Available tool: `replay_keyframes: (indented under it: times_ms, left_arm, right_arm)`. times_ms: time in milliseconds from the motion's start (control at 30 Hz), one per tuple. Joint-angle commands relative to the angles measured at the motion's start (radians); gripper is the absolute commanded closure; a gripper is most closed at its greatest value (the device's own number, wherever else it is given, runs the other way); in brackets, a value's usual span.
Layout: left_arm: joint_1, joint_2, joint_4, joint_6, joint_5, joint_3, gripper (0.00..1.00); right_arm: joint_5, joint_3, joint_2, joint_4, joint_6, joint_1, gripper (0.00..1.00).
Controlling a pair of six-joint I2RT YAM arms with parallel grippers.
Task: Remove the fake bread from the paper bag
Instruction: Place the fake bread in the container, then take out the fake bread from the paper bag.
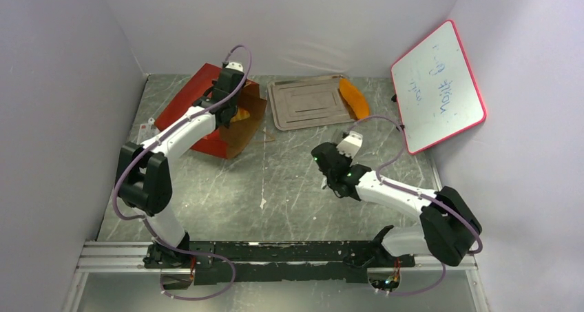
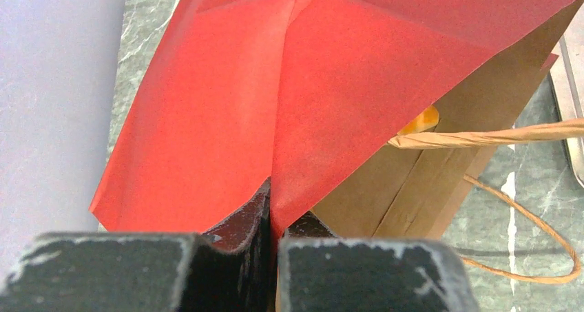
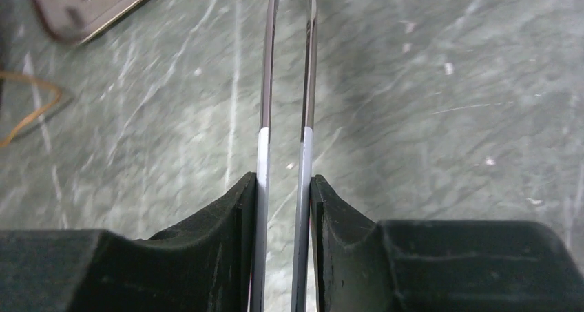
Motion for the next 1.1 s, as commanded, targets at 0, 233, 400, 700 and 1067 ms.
replay_keyframes:
  times_ms: [0,233,400,700,1067]
  left_arm:
    - [-0.008,-0.053,0.026,-0.002,0.016,-0.016,0.93]
    - [-0.014,-0.105,0.064,0.028,0.054,-0.07,0.93]
    - [-0.017,-0.168,0.123,0.058,0.118,-0.155,0.93]
    - [-0.026,-0.257,0.216,0.121,0.152,-0.259,0.93]
    - [-0.042,-0.279,0.213,0.122,0.158,-0.271,0.93]
  right_arm:
    - [0.016,0.07,0.004,-0.003,-0.063,0.085,0.82]
    - [-0.131,0.124,0.005,0.105,-0.288,0.174,0.86]
    - [-0.297,0.144,0.0,0.167,-0.449,0.186,0.84]
    - [-0.513,0.191,0.031,0.173,-0.545,0.229,0.8]
    - [-0.586,0.189,0.104,0.278,-0.31,0.222,0.7]
